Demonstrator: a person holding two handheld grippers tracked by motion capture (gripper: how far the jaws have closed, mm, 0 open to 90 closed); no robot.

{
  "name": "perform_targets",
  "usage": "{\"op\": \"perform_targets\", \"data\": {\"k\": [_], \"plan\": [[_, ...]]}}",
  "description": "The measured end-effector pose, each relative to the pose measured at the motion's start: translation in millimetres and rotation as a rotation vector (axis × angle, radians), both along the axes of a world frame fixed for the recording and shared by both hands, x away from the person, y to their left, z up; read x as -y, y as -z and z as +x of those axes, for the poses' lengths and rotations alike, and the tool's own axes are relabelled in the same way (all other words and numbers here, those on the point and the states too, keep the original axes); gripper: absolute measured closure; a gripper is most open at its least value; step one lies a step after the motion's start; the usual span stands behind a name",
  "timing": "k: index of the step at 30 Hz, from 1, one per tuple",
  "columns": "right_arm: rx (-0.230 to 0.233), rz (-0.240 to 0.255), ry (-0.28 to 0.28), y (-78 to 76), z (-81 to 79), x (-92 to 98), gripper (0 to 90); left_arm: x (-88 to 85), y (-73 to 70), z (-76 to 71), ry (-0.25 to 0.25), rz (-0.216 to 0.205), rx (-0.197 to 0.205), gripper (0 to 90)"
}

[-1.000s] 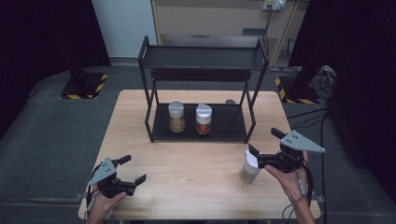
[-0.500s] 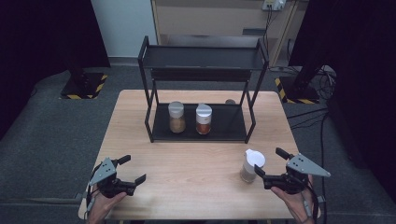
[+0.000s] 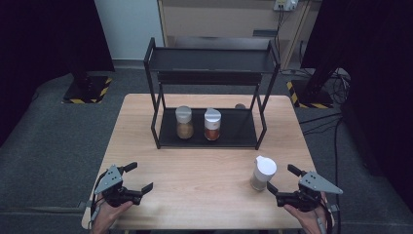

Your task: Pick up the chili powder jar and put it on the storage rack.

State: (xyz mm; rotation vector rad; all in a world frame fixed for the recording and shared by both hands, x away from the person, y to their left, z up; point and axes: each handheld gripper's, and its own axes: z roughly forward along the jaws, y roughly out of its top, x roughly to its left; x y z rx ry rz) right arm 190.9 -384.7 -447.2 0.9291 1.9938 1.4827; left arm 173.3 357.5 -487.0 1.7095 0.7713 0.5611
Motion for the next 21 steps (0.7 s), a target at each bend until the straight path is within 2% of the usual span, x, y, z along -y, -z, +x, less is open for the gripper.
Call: {"op": "perform_targets", "data": {"k": [8,21], "plan": [[0.0,0.002,-0.007,11.9,0.3,1.8,2.6,0.0,0.2,-0.2,0.005,-0.003,0.005,0.0],[0.012,-0.001,-0.014,14.7,0.6,2.2,2.8,-0.4,0.2,-0.6,0.003,-0.006,0.003,0.0]]}}
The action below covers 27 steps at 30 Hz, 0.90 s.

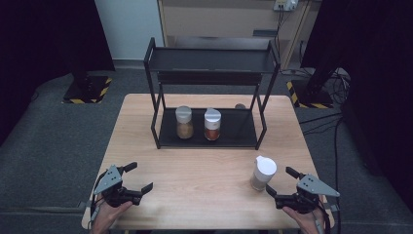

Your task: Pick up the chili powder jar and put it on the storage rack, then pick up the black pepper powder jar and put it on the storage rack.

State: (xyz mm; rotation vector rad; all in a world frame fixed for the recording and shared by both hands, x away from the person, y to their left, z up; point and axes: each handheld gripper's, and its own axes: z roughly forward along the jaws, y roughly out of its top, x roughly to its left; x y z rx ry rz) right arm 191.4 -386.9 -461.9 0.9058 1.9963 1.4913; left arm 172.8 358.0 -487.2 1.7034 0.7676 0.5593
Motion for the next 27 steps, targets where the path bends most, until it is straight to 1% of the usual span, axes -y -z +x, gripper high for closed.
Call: {"op": "perform_targets", "data": {"k": [5,9,19,22,27], "plan": [[0.004,0.003,0.0,0.0,-0.4,0.4,2.8,-0.1,-0.3,-0.6,-0.002,0.0,0.0,0.0],[-0.002,-0.003,-0.002,-0.6,-0.6,-0.2,2.8,0.8,-0.3,0.0,0.003,0.002,-0.001,0.0],[0.013,0.013,0.007,-1.4,-3.2,1.5,2.5,-0.2,0.5,0.3,0.002,-0.003,0.0,0.0],[0.021,0.015,0.006,-2.7,-4.3,2.1,2.4,-0.3,0.7,0.4,0.002,-0.003,0.0,0.0],[0.021,0.022,0.004,-7.0,-5.1,2.4,2.1,-0.6,0.7,0.2,-0.003,-0.005,-0.003,0.0]]}}
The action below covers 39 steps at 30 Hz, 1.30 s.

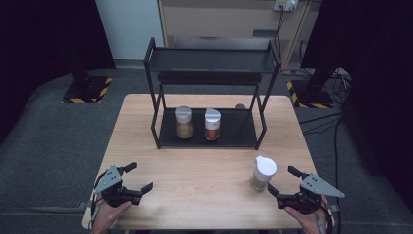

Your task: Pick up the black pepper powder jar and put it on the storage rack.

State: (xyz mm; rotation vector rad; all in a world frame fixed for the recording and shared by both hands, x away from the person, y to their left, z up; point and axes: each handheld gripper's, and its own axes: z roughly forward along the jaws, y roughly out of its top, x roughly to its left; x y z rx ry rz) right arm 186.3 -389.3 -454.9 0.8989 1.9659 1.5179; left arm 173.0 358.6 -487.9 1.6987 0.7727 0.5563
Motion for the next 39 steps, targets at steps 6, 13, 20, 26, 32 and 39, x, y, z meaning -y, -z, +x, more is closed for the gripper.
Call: {"op": "perform_targets", "data": {"k": [6,13,20,26,32,39], "plan": [[-0.008,-0.005,-0.006,-8.0,0.1,-0.8,1.9,0.4,-0.2,0.2,-0.001,0.002,-0.002,0.0],[-0.021,-0.023,-0.012,-16.8,3.4,-6.2,2.0,0.1,-0.2,-0.1,-0.002,0.002,-0.002,0.0],[-0.024,-0.043,-0.017,-26.6,9.1,-12.2,2.7,0.2,-0.2,0.0,-0.001,0.002,-0.002,0.0],[-0.041,-0.055,-0.013,-30.5,16.3,-18.2,3.1,0.0,-0.2,0.0,-0.001,0.001,-0.003,0.0],[-0.066,-0.076,-0.009,-30.5,26.4,-27.1,3.6,0.1,-0.2,0.1,0.0,0.001,-0.003,0.0],[-0.101,-0.088,-0.007,-24.6,39.9,-37.4,6.1,-0.1,-0.2,0.0,0.0,0.0,-0.002,0.0]]}}
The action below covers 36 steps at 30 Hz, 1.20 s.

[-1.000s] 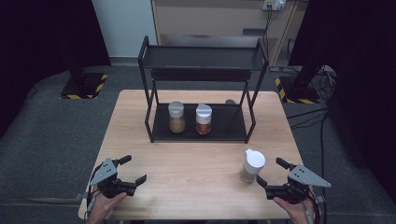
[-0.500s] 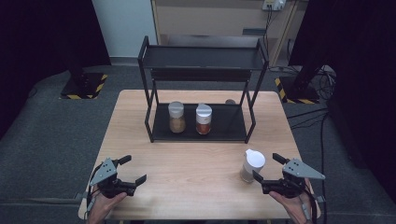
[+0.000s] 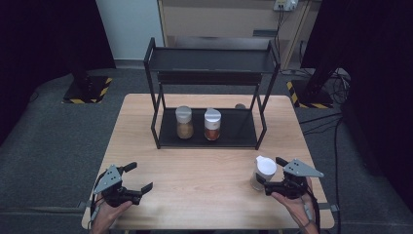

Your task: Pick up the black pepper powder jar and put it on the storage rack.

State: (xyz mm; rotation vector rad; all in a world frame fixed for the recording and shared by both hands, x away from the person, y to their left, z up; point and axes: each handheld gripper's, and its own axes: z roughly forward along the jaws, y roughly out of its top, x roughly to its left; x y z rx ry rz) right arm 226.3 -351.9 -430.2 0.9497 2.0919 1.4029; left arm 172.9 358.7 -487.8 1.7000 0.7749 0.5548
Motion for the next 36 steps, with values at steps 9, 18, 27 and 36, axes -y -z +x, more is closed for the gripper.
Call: {"op": "perform_targets", "data": {"k": [9,18,27,36], "plan": [[-0.01,-0.028,0.023,6.3,5.2,-9.4,13.5,-0.1,0.1,0.1,-0.001,0.0,-0.001,0.0],[-0.006,-0.029,0.026,9.1,5.1,-10.0,31.0,-0.1,0.2,0.2,-0.001,0.0,-0.001,0.0],[-0.01,-0.031,0.046,7.7,1.0,-13.0,31.2,-0.3,0.1,0.7,0.001,0.001,-0.002,0.0],[-0.002,-0.034,0.033,-1.5,0.4,-14.6,31.3,-0.1,0.1,0.8,0.001,0.001,-0.002,0.0]]}}
